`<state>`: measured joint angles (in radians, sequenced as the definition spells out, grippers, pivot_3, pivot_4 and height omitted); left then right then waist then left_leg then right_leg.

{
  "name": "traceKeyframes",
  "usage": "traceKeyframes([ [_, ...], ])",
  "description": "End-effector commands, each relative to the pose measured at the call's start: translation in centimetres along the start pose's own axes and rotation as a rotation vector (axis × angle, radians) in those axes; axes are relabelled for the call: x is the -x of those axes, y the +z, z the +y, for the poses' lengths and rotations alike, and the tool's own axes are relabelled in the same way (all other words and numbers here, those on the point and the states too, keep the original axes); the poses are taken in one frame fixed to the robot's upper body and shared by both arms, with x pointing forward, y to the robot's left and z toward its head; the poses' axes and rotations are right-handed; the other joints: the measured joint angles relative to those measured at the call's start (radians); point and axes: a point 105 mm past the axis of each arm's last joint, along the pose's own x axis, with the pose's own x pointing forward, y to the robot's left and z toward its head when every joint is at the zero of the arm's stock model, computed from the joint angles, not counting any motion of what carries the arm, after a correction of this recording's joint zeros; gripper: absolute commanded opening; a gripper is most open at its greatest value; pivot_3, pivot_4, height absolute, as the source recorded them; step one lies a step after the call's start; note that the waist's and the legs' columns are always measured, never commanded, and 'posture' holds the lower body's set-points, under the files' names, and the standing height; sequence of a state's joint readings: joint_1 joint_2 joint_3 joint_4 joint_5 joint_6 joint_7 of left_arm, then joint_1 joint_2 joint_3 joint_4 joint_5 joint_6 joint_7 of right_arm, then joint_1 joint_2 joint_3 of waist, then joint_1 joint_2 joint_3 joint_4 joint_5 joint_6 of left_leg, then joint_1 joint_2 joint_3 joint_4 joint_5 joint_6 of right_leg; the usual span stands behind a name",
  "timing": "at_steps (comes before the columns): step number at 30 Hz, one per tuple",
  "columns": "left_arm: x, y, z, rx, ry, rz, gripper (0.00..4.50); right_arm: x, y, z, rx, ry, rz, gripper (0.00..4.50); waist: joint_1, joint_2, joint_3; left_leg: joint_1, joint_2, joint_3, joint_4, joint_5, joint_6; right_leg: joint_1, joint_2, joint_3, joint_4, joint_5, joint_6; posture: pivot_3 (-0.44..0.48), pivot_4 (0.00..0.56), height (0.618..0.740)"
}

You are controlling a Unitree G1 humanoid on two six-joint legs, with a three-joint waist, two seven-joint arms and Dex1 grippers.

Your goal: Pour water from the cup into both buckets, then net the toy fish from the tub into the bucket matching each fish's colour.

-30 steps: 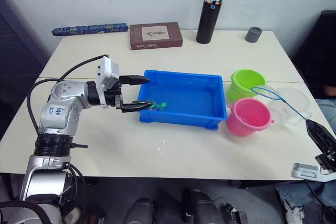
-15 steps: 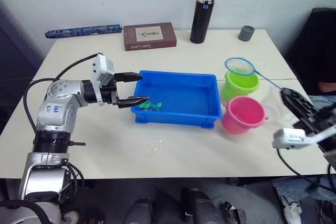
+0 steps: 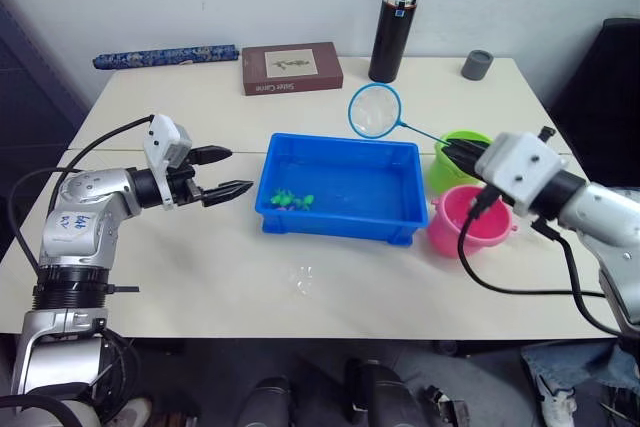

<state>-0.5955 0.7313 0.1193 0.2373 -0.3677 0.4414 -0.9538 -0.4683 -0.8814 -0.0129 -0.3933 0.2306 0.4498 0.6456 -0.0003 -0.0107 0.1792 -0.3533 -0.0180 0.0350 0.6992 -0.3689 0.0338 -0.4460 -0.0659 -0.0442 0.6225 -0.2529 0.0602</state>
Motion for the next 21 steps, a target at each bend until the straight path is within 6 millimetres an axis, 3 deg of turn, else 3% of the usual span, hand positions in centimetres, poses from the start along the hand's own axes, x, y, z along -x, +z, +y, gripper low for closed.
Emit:
traceKeyframes([
  [1,1.1,0.5,0.1,0.001,0.047,0.008,4.47,-1.5,0.5,0.8,-0.168,0.101,0.042,0.0,-0.003,0.0,0.0,0.0,0.0,0.0,0.0,0.0,0.0,0.0,0.0,0.0,0.0,0.0,0.0,0.0,0.15,0.74],
  [6,1.9,0.3,0.0,0.048,0.071,0.029,4.47,-2.6,0.8,2.4,-0.253,0.252,0.102,0.0,0.001,0.0,0.0,-0.003,0.0,-0.001,0.0,0.0,0.0,-0.003,-0.002,-0.002,0.0,0.0,-0.001,0.0,0.15,0.74],
  [13,2.4,-0.1,-0.2,0.09,0.101,0.059,4.47,-5.3,1.3,4.2,-0.255,0.324,0.126,0.0,-0.002,0.0,0.0,-0.003,-0.002,-0.001,0.0,0.0,0.0,-0.003,-0.004,-0.003,0.0,0.0,-0.001,0.0,0.15,0.74],
  [21,2.6,-0.3,-0.4,0.107,0.119,0.076,4.47,-7.0,0.6,7.0,-0.251,0.367,0.176,0.0,-0.003,0.0,0.0,-0.003,-0.002,-0.001,0.0,0.0,0.0,-0.003,-0.004,-0.003,0.0,0.0,-0.001,0.0,0.15,0.74],
])
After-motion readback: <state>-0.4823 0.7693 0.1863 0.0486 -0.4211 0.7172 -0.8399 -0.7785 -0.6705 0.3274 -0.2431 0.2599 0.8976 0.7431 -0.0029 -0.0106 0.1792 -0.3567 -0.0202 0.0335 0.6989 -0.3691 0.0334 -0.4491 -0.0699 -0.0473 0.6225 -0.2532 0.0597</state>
